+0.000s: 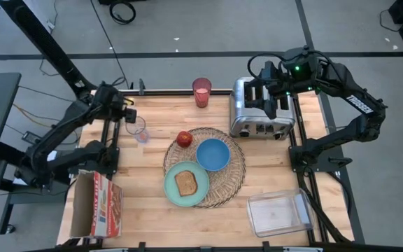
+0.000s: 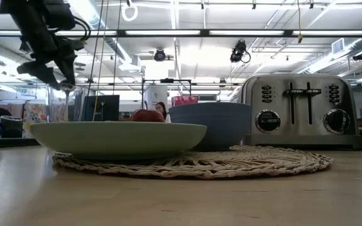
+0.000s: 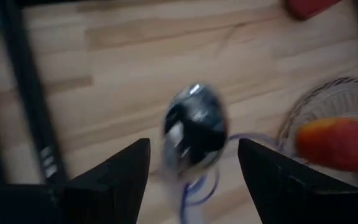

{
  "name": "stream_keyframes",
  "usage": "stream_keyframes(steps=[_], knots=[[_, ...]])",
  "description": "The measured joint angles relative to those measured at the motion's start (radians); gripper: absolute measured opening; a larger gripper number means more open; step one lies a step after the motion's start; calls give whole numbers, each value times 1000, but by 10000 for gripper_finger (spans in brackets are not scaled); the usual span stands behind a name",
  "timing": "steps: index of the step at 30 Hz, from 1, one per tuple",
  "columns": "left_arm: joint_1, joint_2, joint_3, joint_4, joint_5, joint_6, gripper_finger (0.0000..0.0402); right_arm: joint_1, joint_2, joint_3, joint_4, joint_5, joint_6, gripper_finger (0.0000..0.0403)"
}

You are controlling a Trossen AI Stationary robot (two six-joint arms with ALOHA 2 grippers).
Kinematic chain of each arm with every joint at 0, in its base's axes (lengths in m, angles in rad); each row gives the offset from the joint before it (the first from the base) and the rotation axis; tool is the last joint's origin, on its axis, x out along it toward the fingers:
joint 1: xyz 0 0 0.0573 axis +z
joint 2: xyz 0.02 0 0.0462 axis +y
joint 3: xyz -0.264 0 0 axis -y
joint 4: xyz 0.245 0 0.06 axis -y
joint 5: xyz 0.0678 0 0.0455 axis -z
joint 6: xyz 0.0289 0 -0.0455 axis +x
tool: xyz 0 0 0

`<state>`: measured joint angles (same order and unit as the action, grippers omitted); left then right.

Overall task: Arrange a breakfast setting
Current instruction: Put the orange spoon on the placemat to the right of the blue bowl

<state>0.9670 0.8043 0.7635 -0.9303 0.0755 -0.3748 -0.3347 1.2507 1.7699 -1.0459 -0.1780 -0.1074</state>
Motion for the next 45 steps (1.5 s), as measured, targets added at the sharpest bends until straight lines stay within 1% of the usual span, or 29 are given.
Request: stream_keyframes(steps=[3, 6, 9, 12, 20, 24, 28, 32, 36, 40, 45], knots=[[13, 0, -19, 67, 37, 24, 251, 0, 0, 0, 21, 0, 0, 330], [13, 0, -19, 85, 38, 52, 251, 0, 0, 0, 23, 0, 0, 330], [13, 0, -19, 104, 38, 65, 240, 0, 0, 0, 25, 0, 0, 330], [13, 0, -19, 122, 38, 65, 211, 0, 0, 0, 35, 1, 8, 330], [13, 0, -19, 119, 51, 51, 104, 0, 0, 0, 51, 0, 10, 330], [13, 0, -14, 119, 69, 46, 66, 0, 0, 0, 51, 0, 10, 330], [13, 0, 7, 117, 74, 44, 40, 0, 0, 0, 51, 0, 8, 330], [11, 0, 39, 108, 87, 39, 31, 0, 0, 0, 50, 0, 8, 330], [11, 0, 83, 53, 87, 32, 33, 0, 0, 0, 50, 0, 4, 330], [11, 0, 158, -11, 90, 23, 33, 0, 0, 0, 52, 0, -1, 330], [11, 0, 290, -52, 173, 0, 30, 0, 0, 0, 59, 0, -33, 330]])
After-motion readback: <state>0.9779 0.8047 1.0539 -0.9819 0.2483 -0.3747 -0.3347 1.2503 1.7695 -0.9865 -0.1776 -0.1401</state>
